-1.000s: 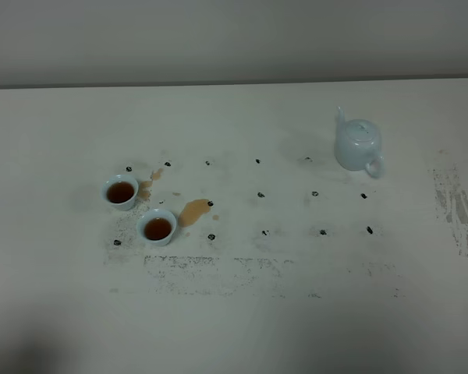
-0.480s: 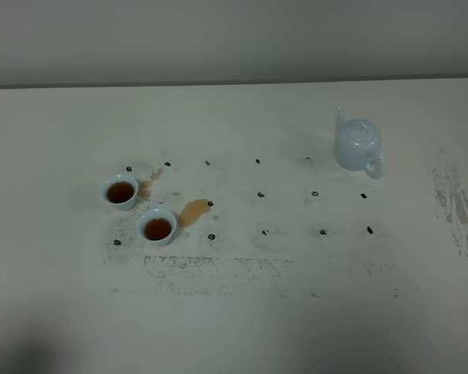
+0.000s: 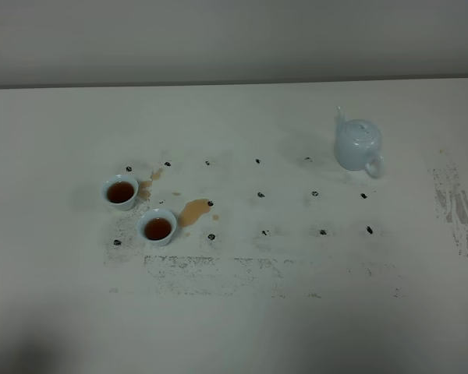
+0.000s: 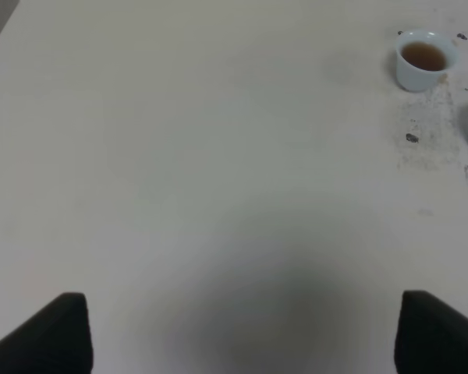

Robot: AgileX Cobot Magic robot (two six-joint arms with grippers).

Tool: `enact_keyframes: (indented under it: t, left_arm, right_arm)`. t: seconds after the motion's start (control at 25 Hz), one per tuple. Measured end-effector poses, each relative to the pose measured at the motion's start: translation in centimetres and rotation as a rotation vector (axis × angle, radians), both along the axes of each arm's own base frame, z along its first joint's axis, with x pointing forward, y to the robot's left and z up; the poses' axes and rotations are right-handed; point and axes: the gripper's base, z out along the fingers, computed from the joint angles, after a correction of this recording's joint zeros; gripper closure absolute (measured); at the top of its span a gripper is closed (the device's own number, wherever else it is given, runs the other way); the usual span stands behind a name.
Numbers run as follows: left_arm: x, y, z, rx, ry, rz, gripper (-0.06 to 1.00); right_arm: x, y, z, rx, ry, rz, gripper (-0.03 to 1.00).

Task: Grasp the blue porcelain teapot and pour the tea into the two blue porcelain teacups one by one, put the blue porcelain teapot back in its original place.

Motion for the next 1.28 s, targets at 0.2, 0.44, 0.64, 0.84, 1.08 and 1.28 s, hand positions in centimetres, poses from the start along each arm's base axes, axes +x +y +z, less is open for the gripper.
enact_keyframes:
  t: [0.2, 0.44, 0.64, 0.84, 1.08, 1.28]
  left_arm:
    - [0.0, 0.0, 0.0, 0.0, 0.0, 0.0, 0.19]
    - [0.0, 0.0, 0.0, 0.0, 0.0, 0.0, 0.19]
    - [0.0, 0.0, 0.0, 0.0, 0.0, 0.0, 0.19]
    - [0.0, 0.0, 0.0, 0.0, 0.0, 0.0, 0.19]
    - [0.0, 0.0, 0.0, 0.0, 0.0, 0.0, 0.19]
    - [0.0, 0.0, 0.0, 0.0, 0.0, 0.0, 0.19]
  right_arm:
    - [-0.01, 0.0, 0.0, 0.0, 0.0, 0.0, 0.38]
    - [0.0, -0.04, 0.0, 0.004, 0.0, -0.006, 0.38]
    - [0.01, -0.11, -0.01, 0.005, 0.001, -0.016, 0.38]
    - [0.01, -0.11, -0.01, 0.005, 0.001, -0.017, 0.38]
    - [0.01, -0.16, -0.01, 0.0, 0.001, -0.02, 0.38]
    - [0.0, -0.1, -0.01, 0.006, 0.001, -0.016, 0.38]
